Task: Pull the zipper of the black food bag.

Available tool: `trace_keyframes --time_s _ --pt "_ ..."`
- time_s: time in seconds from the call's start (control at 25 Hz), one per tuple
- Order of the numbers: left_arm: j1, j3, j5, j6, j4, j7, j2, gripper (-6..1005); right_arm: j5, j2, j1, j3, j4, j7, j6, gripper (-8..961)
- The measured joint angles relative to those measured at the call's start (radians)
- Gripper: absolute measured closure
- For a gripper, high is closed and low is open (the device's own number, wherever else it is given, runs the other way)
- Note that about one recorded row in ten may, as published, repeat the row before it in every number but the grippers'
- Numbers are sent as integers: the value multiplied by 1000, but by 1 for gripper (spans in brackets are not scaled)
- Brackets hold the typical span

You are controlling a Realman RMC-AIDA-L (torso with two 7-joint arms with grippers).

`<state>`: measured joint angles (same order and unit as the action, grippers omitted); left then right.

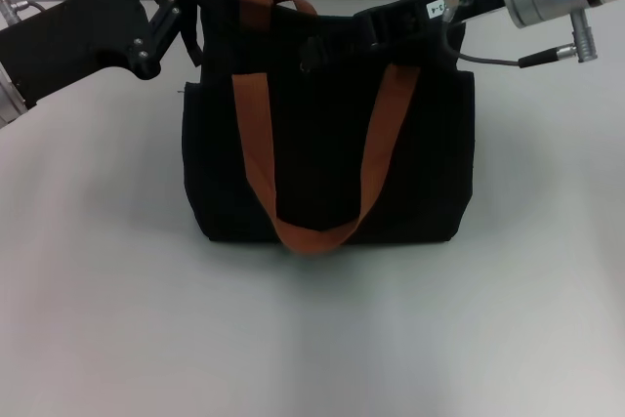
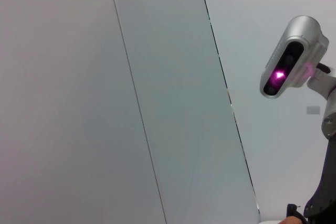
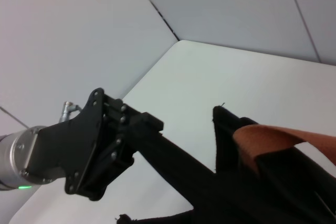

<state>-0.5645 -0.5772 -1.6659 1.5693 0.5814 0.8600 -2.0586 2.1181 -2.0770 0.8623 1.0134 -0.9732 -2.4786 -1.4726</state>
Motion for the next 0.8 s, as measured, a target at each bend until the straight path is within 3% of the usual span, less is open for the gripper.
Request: trace_keyframes --time_s 0.48,0.8 --pt "1 2 22 -9 0 5 0 954 2 13 -20 -12 -34 -42 -2 579" --pt "2 1 25 -4 0 5 -2 954 7 3 -11 2 -22 -42 38 578"
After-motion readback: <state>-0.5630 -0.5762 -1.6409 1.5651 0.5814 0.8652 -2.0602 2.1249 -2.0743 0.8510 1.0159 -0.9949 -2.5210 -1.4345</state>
